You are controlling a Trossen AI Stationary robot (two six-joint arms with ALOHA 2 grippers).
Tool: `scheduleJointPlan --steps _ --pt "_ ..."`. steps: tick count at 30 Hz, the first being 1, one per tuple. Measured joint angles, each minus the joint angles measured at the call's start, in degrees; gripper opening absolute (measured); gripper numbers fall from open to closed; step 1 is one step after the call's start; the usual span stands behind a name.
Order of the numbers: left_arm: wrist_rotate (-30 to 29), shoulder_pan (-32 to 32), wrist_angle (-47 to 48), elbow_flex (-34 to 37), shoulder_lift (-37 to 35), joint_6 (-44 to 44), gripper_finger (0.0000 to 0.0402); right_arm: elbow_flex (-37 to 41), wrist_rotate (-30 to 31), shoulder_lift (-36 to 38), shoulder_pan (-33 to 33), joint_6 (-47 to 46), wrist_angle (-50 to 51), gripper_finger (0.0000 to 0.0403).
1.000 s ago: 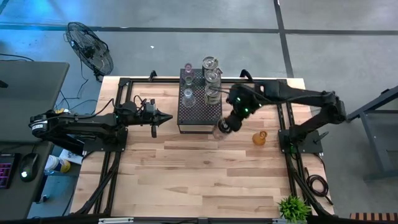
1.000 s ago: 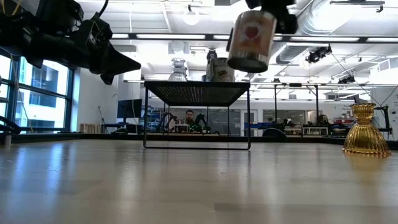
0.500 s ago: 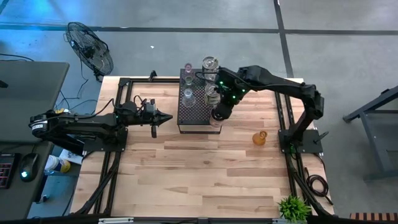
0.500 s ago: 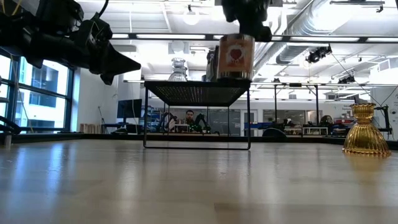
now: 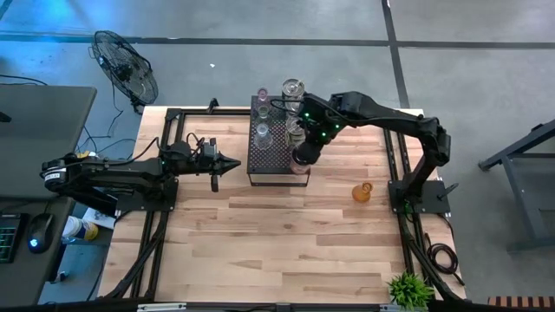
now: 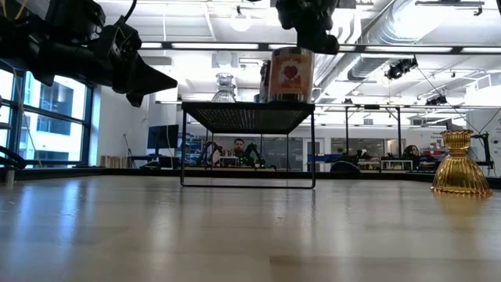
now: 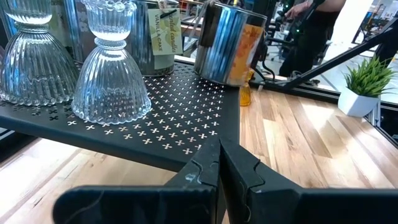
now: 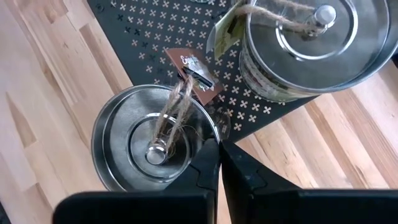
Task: Pick & Place candle stick holders
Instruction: Put the yellow scented candle on the shelf
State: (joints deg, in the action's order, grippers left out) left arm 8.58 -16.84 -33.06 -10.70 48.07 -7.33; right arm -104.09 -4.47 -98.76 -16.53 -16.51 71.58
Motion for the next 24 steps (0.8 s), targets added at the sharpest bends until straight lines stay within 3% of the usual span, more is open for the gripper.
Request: scheduleJointPlan --steps 24 --pt "0.02 0.0 0.13 0.0 0.0 0.0 0.0 0.0 2.92 0.02 -0.04 -1.36 -3.48 0.0024"
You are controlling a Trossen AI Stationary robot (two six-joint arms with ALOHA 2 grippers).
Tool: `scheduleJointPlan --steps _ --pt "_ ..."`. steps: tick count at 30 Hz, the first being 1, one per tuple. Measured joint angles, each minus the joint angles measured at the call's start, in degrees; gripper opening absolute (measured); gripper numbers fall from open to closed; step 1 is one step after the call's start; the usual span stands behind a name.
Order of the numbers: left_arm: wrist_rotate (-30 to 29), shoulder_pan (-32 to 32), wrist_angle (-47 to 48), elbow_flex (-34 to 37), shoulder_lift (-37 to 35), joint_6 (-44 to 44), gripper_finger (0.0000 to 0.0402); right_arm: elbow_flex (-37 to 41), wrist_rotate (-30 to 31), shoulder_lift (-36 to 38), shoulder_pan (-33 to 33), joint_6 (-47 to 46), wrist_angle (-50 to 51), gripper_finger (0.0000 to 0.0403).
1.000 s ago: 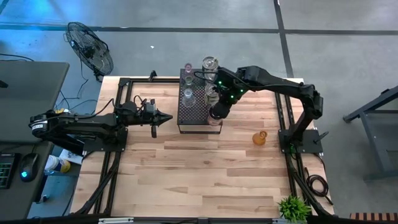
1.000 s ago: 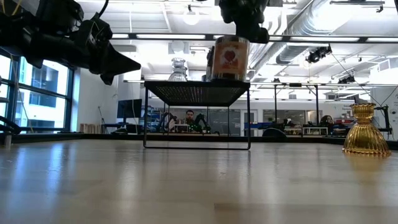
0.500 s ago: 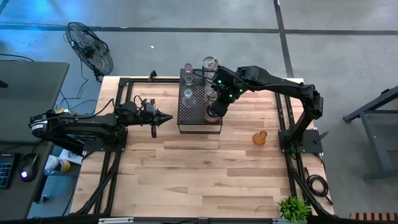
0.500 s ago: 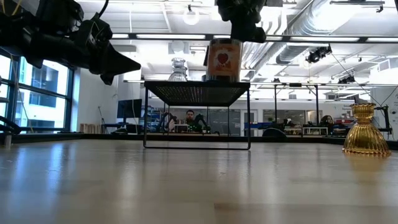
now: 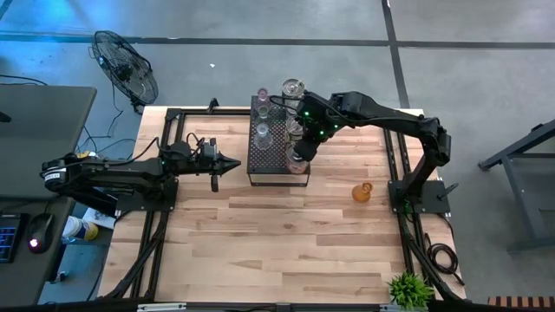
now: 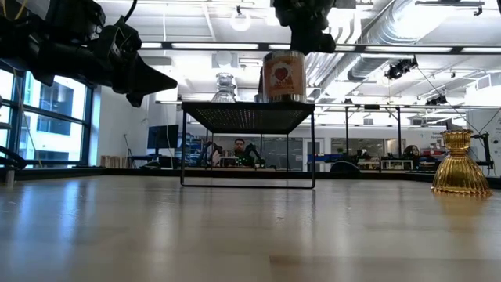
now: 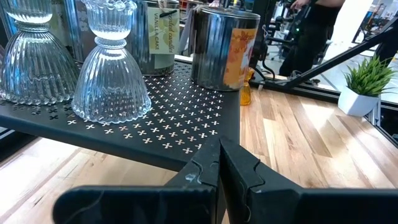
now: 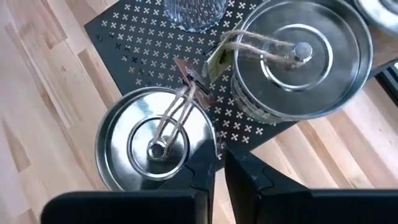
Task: Pick & Place candle stick holders
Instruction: Put the yellow scented candle on the shelf, then put the yellow glass candle holder on the shelf
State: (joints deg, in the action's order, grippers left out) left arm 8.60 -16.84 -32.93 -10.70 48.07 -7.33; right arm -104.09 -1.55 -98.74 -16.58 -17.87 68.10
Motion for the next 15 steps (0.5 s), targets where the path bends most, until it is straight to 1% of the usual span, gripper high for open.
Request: scheduleJointPlan --steps 5,7,9,12,14,15 --pt "0.0 -0.01 0.0 0.0 0.02 0.0 0.0 -0.14 0.67 0.0 0.0 0.71 -0.58 0.0048" --pt "0.0 0.0 -0.01 0.0 0.0 0.0 0.0 -0.75 0.4 0.25 0.02 1.84 0.59 0.0058" --pt "0.0 0.0 0.02 0.0 0.0 0.0 0.0 -1.25 0.14 1.03 0.68 3.29 2.67 0.006" --pt "0.15 0.0 0.07 0.0 0.0 0.0 0.0 -0.76 1.3 3.53 2.77 4.76 6.72 0.0037" --pt "0.69 -0.01 0.07 0.0 0.0 0.03 0.0 1.29 3.02 6.05 4.72 4.61 8.15 0.0013" --pt "1.03 -0.01 0.04 -0.01 0.0 0.08 0.0 2.96 3.63 7.55 5.84 4.06 7.98 0.0007"
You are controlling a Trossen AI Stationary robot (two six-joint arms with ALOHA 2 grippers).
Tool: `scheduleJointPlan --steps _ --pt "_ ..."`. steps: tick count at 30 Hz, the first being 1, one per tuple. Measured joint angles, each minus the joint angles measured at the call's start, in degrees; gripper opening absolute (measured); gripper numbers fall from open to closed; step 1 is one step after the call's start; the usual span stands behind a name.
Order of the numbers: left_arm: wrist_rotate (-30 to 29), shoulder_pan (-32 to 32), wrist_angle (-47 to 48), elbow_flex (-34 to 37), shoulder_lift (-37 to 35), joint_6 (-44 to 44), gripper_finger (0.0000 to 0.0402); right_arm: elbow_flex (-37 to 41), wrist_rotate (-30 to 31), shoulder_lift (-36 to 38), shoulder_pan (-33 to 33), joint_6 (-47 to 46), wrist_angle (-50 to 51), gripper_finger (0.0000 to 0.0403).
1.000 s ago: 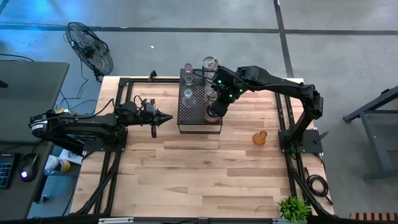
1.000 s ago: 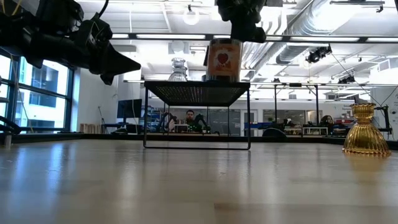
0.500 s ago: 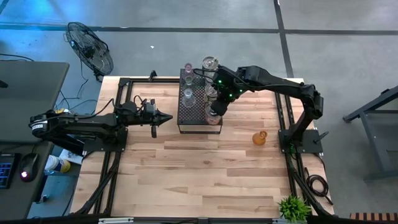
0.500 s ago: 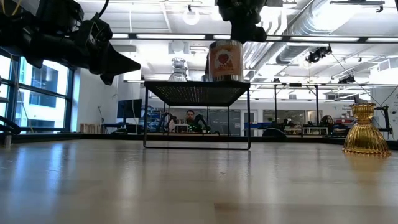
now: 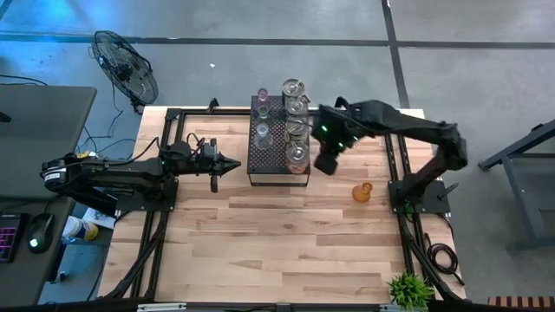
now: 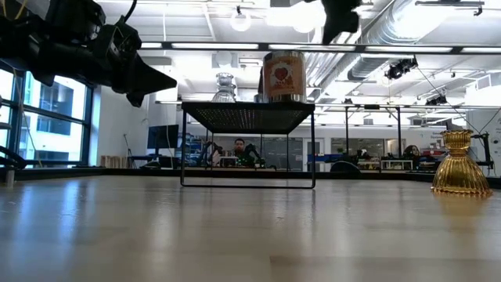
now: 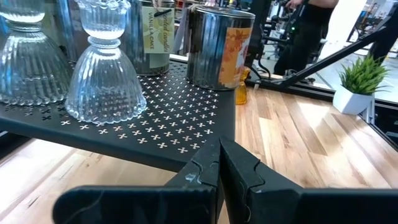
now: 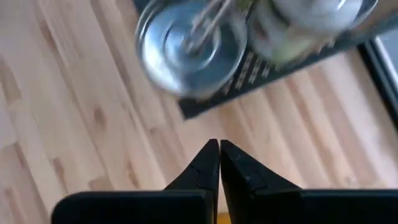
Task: Pick & Place candle stick holders
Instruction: Put the yellow glass candle holder on the shelf
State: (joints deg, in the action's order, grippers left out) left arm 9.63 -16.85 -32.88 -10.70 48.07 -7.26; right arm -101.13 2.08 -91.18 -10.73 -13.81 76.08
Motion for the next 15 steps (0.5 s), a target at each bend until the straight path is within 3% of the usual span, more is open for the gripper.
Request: scheduleJointPlan --steps 5,10,15 --pt "0.08 0.0 0.0 -0.01 0.01 0.12 0.0 13.75 1.66 10.0 5.53 -7.58 -0.75 0.0006" --pt "0.01 0.0 -0.03 -0.02 0.01 0.11 0.0 29.58 -1.33 20.04 8.42 -14.43 -4.02 0.0003" --pt "-0.14 0.01 -0.47 -0.02 0.0 -0.03 0.0 39.95 -3.7 24.25 8.65 -15.97 -5.57 0.0007"
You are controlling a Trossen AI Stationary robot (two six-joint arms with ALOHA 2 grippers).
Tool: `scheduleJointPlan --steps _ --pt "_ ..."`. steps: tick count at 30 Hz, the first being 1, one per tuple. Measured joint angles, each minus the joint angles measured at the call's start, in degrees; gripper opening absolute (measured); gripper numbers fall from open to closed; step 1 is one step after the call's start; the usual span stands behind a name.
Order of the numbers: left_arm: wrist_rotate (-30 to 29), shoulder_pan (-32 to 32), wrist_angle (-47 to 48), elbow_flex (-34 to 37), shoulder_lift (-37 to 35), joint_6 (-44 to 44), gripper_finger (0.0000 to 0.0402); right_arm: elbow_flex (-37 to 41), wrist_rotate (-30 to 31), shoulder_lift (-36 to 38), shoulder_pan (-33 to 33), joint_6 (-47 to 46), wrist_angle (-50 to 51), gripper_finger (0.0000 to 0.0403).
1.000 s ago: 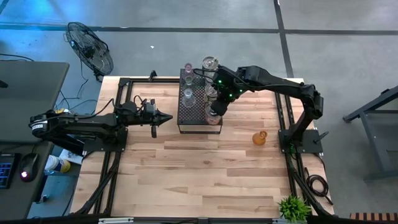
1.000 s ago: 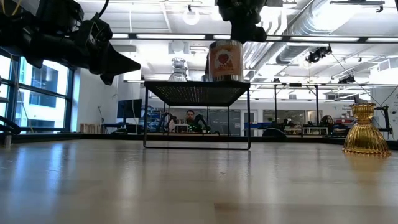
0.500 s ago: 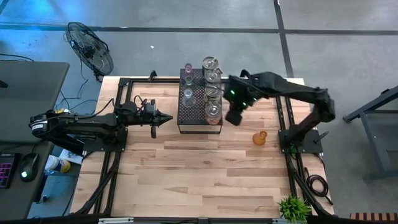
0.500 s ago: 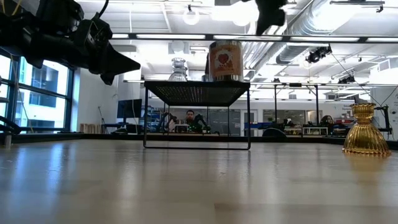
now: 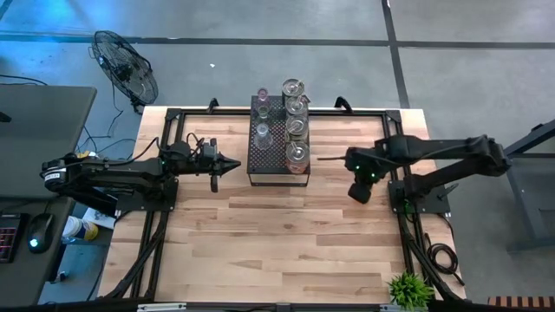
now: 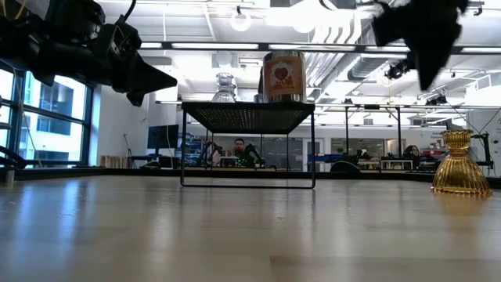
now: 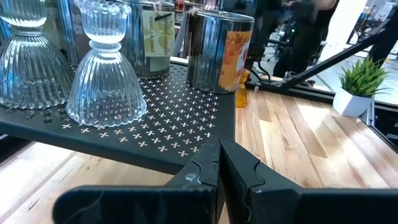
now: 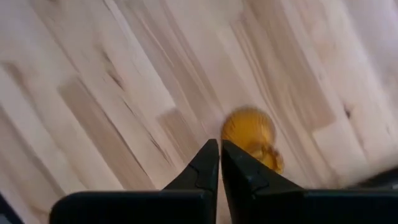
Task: Pick & Place candle stick holders
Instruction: Put the yellow glass candle holder on the shelf
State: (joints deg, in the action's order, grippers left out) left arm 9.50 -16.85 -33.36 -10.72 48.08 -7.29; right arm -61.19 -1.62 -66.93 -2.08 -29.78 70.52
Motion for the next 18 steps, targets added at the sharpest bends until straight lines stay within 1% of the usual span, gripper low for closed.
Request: scheduleJointPlan --steps 3,5,12,15,18 --pt "-0.01 0.0 -0.01 0.0 0.0 -0.02 0.0 3.38 -0.29 0.32 -0.16 0.13 0.31 0.0022" --pt "-0.02 0.0 -0.03 0.0 0.0 -0.02 0.0 5.06 -0.47 0.32 -0.16 0.18 0.42 0.0039" --pt "-0.18 0.0 -0.01 0.0 0.0 0.07 0.0 8.07 -0.45 0.3 -0.16 0.17 1.45 0.0118" --pt "-0.22 -0.01 -0.01 0.0 0.0 0.11 0.0 9.54 -0.5 0.32 -0.16 0.2 1.32 0.0134" --pt "-0.21 -0.02 0.0 0.0 0.01 0.11 0.0 10.94 -0.35 0.28 -0.16 0.27 0.47 0.0137"
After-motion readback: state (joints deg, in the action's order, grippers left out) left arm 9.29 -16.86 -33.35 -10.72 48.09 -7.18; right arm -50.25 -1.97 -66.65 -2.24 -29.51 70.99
